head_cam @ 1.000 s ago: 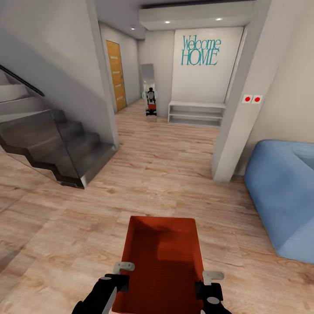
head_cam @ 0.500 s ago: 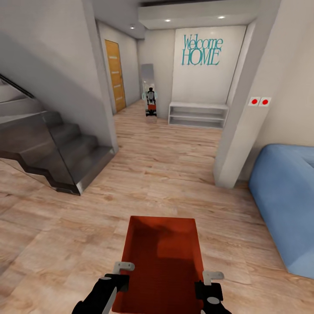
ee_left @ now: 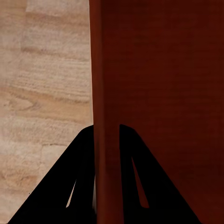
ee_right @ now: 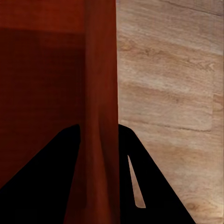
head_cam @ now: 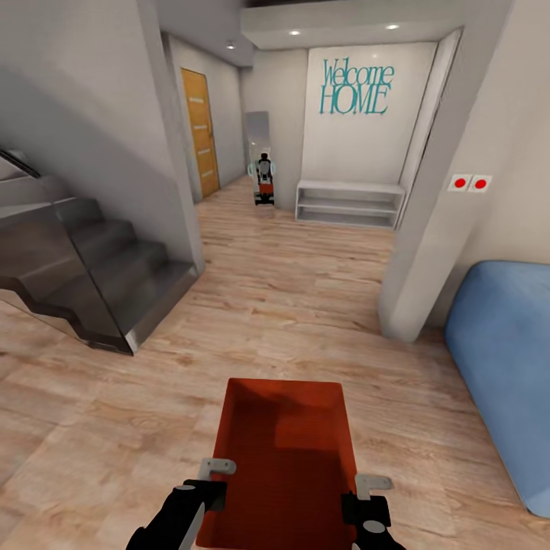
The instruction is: Move the two storage containers from the living room to the garage. In the garage, place one container on the floor and stack the other container on top of it (either order is fine).
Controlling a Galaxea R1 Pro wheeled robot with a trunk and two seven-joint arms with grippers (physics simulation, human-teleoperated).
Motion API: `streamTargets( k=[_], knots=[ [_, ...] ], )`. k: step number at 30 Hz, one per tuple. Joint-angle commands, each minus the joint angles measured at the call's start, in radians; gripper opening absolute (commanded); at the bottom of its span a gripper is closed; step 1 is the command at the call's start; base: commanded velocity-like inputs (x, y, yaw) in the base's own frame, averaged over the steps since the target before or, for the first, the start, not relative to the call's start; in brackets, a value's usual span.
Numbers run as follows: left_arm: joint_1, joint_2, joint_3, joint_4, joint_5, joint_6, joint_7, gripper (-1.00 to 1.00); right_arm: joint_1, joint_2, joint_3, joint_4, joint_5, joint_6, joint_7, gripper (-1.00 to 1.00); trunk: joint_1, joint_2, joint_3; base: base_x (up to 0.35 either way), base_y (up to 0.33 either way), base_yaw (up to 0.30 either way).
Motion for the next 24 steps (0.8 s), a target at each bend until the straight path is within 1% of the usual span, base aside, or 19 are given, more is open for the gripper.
streamTargets(
  k=[1, 24],
  knots=[
    [0.001, 0.001, -0.007, 0.026, -0.01, 0.005, 0.006, -1.0, -0.003, -0.002, -0.009, -0.01, 0.002, 0.0, -0.007, -1.0, 0.001, -0.001, -0.001, 0.315, 0.0, 0.0],
    [0.001, 0.001, -0.007, 0.026, -0.01, 0.005, 0.006, -1.0, -0.003, 0.001, -0.01, -0.01, 0.002, -0.001, -0.005, -1.0, 0.001, -0.001, -0.001, 0.316, 0.0, 0.0]
  ],
)
